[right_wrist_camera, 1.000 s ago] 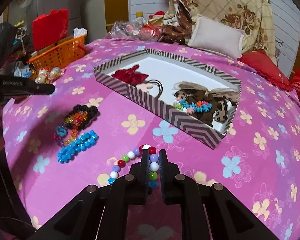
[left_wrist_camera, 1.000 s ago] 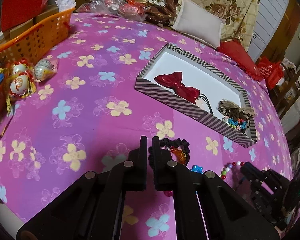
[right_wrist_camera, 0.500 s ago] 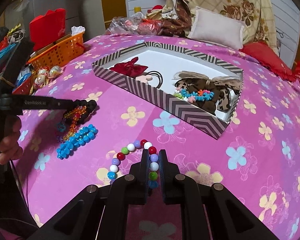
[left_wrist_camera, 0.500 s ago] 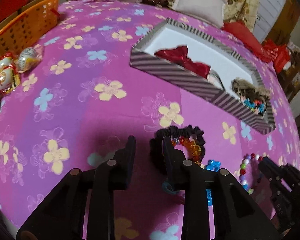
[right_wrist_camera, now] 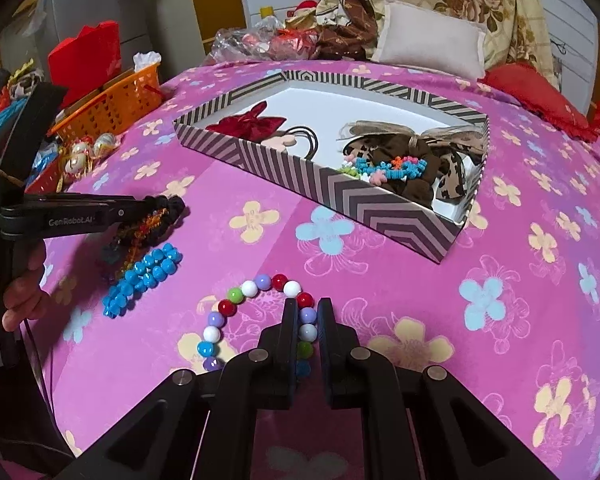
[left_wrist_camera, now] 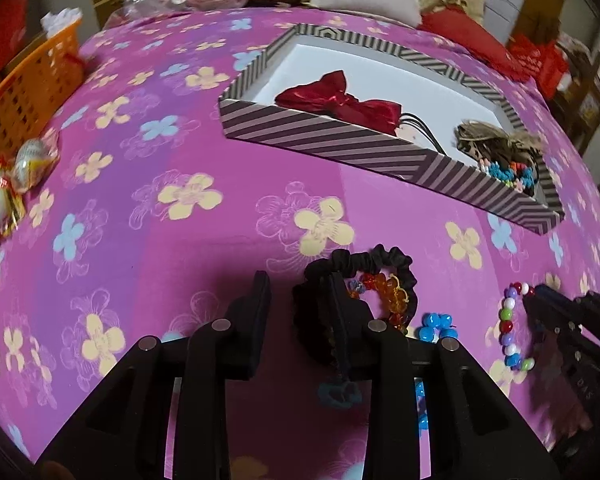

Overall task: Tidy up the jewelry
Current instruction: 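Lift the hair tie and bead bracelet and carry both toward the striped box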

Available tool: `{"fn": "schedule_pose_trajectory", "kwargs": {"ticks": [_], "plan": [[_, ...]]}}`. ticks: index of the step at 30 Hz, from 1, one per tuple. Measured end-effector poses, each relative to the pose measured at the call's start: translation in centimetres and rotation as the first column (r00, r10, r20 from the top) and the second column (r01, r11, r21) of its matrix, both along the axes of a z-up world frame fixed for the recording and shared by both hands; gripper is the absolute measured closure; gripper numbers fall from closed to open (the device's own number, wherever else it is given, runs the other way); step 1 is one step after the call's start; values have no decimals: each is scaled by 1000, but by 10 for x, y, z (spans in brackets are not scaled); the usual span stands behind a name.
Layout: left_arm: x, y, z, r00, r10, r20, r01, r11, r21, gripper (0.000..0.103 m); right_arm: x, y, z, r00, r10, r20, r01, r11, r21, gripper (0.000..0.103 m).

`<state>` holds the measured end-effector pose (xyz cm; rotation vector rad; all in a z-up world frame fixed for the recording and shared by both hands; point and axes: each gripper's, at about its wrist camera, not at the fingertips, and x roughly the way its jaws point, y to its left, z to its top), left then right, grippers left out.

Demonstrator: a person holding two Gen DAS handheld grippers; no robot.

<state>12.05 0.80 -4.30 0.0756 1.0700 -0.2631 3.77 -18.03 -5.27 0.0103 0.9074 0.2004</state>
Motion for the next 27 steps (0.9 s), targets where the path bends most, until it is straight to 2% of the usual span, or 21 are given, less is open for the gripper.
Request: {"fn": "schedule_pose_trajectory", "kwargs": {"ticks": [4,5,6,9,12,16,27], "plan": [[5,-7,0,1000,-27,-3,27,1000,5,74,1,1,-1,1000,4,9,-4,1000,1,94],[4,-13,-1,999,-53,5,53,998,20,80,2,1,-1,1000,4,10,-4,1000,4,94],[3,-16,-1,997,-70,9,70,997,23,91,2,1,-1,1000,4,11,-4,1000,8,94],[4,-18,-1,997,-80,-3,80,997,3,99,3,-1,-1,1000,-2,10,1,1000,25,94],[8,-7,4,999,-33,-33,30,996,-79,100,2,-2,0,1000,-4,9,3,999,38,94],[9,10,26,999,28,-18,-30,985,-168,100,0,-2,6,1000,-2,23,1,999,53,94],[-18,25,97,995,32,93,-6,964,-264,100,-11,6,45,993,22,113,-31,997,74,94]]}}
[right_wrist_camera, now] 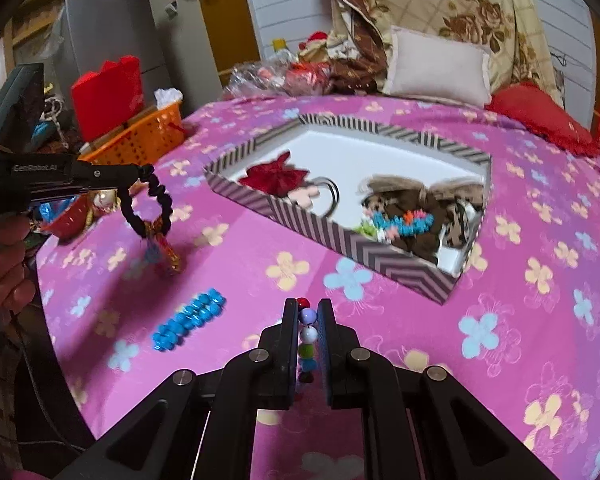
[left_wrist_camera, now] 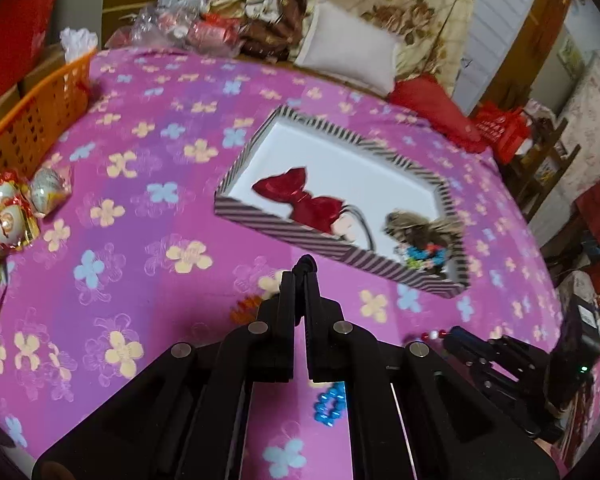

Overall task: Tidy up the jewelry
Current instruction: 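Lift the hair tie and bead bracelet and carry both toward the striped box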

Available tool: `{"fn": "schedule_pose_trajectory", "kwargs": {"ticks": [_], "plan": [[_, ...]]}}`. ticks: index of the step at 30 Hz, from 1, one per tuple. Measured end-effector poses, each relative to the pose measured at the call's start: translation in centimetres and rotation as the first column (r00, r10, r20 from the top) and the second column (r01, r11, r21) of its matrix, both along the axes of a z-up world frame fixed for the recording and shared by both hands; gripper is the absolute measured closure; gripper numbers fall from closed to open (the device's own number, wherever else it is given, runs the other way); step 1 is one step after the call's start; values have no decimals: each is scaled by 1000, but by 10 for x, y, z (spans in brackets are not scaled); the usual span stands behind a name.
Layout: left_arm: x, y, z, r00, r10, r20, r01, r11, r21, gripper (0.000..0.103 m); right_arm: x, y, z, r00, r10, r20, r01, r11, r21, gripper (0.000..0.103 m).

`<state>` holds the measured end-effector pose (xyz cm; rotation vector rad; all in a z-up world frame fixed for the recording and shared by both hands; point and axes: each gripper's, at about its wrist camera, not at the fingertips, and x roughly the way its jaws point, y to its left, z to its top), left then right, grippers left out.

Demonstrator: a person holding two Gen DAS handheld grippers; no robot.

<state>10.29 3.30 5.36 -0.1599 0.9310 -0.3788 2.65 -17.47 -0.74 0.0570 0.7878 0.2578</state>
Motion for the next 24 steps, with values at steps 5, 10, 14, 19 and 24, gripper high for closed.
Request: {"fn": "schedule_pose_trajectory", "kwargs": {"ticks": [5,10,14,19,24], "plan": [[-20,4,24,999,-21,40,23,998,-62,100,-5,2,11,1000,6,23,-6,1000,9,94],[-32,4,38,997,-34,67,40,996,-83,100,-11,3,17,999,12,34,-13,1000,15,94],[-38,1,41,997,-32,63,37,996,-81,100,-14,2,23,999,13,45,-14,1000,24,94],[-45,-4,43,998,-33,60,36,997,-63,100,-16,1,30,998,21,56,-22,999,30,94],[-45,-7,44,998,-32,62,36,998,-59,100,-15,-2,37,998,25,59,-28,998,59,94]]}}
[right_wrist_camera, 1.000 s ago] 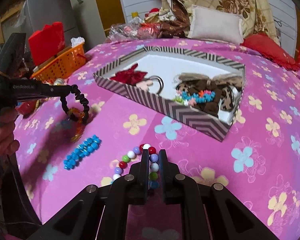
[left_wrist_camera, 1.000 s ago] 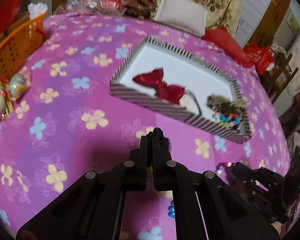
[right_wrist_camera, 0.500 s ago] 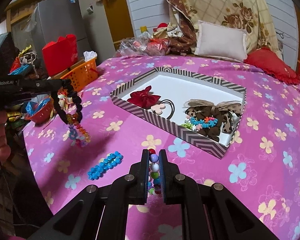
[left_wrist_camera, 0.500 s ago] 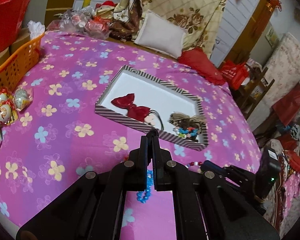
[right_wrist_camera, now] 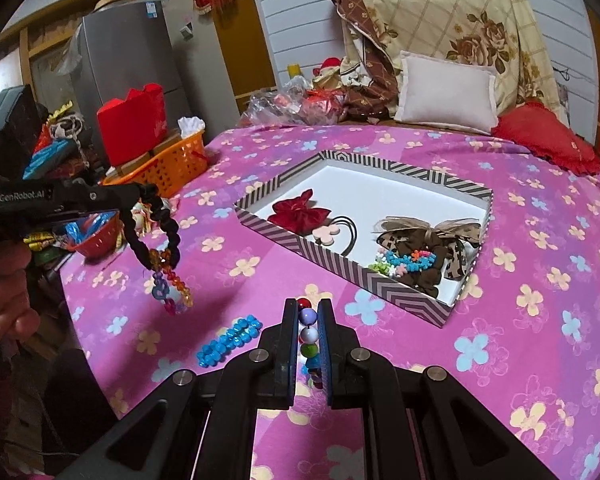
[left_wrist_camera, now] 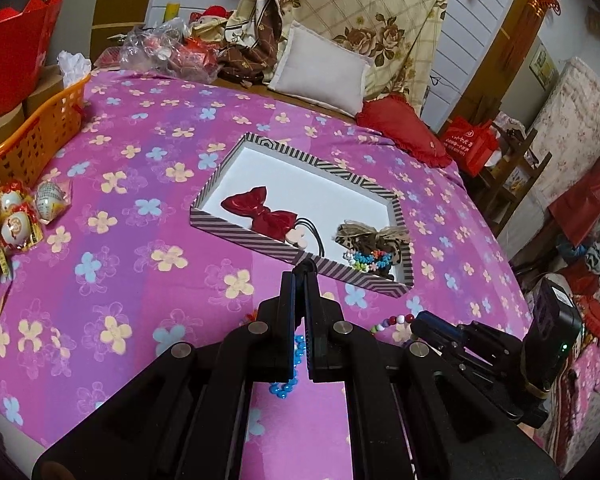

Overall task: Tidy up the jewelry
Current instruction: 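Lift the hair tie and bead bracelet and carry both toward the striped box, then lower the hair tie beside the red bow while the right tool drops the bracelet onto the brown bow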

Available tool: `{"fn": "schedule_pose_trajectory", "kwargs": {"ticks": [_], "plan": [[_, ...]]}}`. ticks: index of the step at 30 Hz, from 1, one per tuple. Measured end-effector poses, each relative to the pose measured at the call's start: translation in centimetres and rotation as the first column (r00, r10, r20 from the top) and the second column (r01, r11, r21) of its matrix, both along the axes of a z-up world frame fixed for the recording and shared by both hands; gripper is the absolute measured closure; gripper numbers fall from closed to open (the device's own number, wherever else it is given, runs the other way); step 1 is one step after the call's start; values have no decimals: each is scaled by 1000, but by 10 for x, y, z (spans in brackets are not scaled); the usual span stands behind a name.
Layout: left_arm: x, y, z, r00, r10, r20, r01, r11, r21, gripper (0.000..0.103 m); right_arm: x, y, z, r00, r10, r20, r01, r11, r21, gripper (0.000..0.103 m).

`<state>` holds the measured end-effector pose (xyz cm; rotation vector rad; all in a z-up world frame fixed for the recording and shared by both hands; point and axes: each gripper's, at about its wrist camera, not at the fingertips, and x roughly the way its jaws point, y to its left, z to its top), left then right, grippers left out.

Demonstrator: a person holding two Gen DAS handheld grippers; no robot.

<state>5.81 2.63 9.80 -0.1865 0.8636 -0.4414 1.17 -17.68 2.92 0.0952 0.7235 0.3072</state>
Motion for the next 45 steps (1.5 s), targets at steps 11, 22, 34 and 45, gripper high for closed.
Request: {"fn": "schedule_pose_trajectory", "kwargs": {"ticks": [11,22,34,45], "plan": [[9,-12,4,1000,-5,5,5,1000,20,100,2,-3,9,1000,1,10,-1,1000,-14,94],[24,-35,10,999,-35,12,35,998,43,100,15,-11,21,1000,0,24,1,1000,-16,94],[61,-78,13,998,-66,8,65,995,81,100,44,-31,34,999,-37,39,38,999,-31,94],[95,-115,10,997,-81,4,80,990,113,100,76,-46,42,997,-56,46,57,998,-33,94]]}}
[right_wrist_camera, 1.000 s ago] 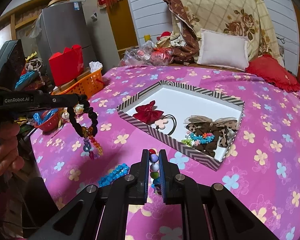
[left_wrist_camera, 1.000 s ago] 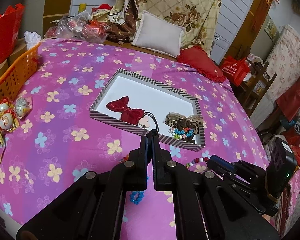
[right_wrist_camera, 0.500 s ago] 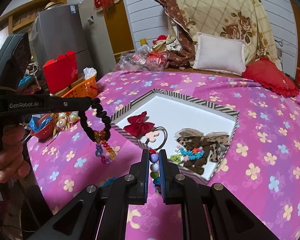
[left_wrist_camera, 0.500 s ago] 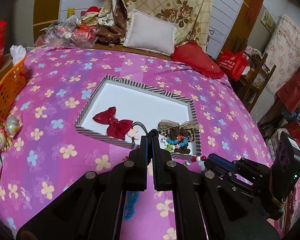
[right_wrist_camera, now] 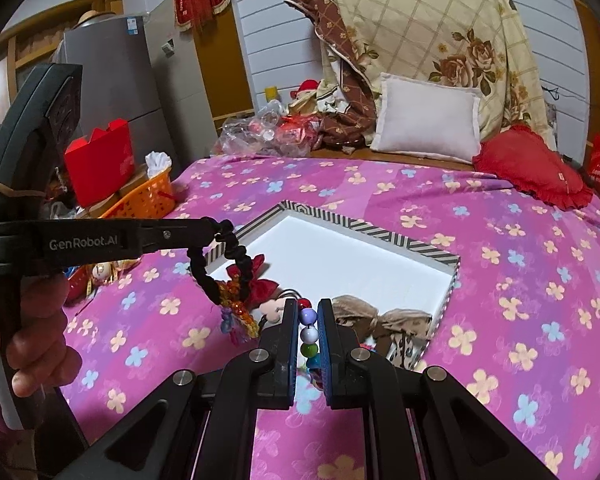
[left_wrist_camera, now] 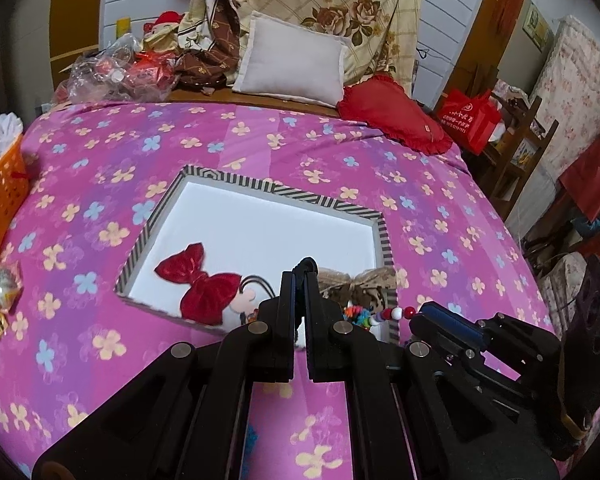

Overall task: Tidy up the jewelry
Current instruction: 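Lower the hair tie beside the red bow while the right tool drops the bracelet onto the brown bow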

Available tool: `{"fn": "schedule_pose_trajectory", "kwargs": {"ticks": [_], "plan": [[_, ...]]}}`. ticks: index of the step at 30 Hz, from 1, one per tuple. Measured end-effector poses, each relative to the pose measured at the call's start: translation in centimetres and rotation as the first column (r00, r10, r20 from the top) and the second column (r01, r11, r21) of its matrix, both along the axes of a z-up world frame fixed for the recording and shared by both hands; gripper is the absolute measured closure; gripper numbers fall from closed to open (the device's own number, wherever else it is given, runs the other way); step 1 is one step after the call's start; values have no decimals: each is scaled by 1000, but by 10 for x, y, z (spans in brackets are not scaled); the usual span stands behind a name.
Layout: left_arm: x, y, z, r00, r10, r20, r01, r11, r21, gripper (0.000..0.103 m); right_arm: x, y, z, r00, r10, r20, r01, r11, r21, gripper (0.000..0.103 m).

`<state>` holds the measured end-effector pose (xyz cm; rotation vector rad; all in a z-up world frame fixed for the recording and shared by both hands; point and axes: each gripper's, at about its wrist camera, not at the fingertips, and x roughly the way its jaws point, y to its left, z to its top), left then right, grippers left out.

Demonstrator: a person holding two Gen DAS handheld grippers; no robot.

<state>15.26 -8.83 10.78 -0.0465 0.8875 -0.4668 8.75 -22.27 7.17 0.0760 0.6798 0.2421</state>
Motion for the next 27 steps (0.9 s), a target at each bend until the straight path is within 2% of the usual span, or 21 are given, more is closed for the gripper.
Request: {"fn": "schedule_pose_trajectory", "kwargs": {"ticks": [9,27], "plan": [[20,-13,-3,1000,2,0,-2,1000,19,100,16,-1,-7,1000,8,-14,-8,1000,7,94],[42,-21,-31,999,16,-48,-14,999,41,100,38,4,-27,998,21,-60,-19,999,30,94]]}}
